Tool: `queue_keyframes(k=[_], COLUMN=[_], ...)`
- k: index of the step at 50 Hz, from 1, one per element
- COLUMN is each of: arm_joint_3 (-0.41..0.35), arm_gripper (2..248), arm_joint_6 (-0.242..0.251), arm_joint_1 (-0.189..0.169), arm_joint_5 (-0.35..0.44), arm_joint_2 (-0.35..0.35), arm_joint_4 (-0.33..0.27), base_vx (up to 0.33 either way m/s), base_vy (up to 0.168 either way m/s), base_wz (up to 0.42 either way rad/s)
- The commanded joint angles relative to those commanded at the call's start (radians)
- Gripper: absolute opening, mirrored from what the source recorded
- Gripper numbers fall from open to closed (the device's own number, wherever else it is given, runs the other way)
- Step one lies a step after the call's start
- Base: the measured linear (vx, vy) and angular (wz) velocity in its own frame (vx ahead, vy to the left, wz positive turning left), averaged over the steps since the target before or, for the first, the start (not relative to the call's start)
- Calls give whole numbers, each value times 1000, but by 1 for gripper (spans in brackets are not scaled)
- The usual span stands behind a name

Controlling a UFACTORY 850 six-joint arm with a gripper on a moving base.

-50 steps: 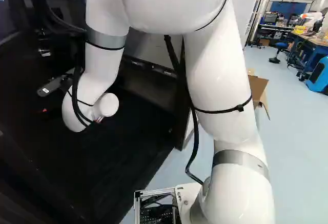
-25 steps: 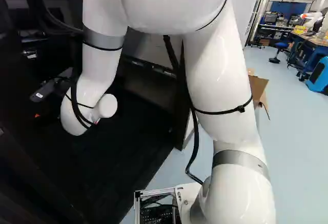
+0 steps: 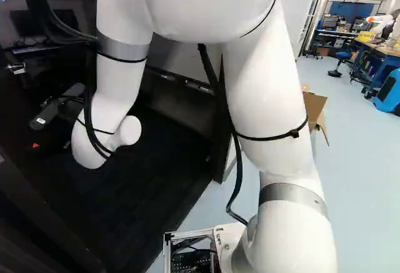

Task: Open the door and move inside

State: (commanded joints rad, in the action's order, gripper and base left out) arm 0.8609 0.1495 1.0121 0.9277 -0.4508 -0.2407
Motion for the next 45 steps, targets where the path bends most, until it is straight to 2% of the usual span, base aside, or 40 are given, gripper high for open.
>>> queue_keyframes(k=[27,45], arm_joint_3=[7,8], arm_gripper=[247,247], arm_joint_6=[0,0], arm_joint_1=[17,18], arm_joint_5=[28,31], arm_joint_2=[-5,-6], arm_joint_4=[-62,-63], base_vx=[0,0], base_vy=[0,0], base_wz=[0,0])
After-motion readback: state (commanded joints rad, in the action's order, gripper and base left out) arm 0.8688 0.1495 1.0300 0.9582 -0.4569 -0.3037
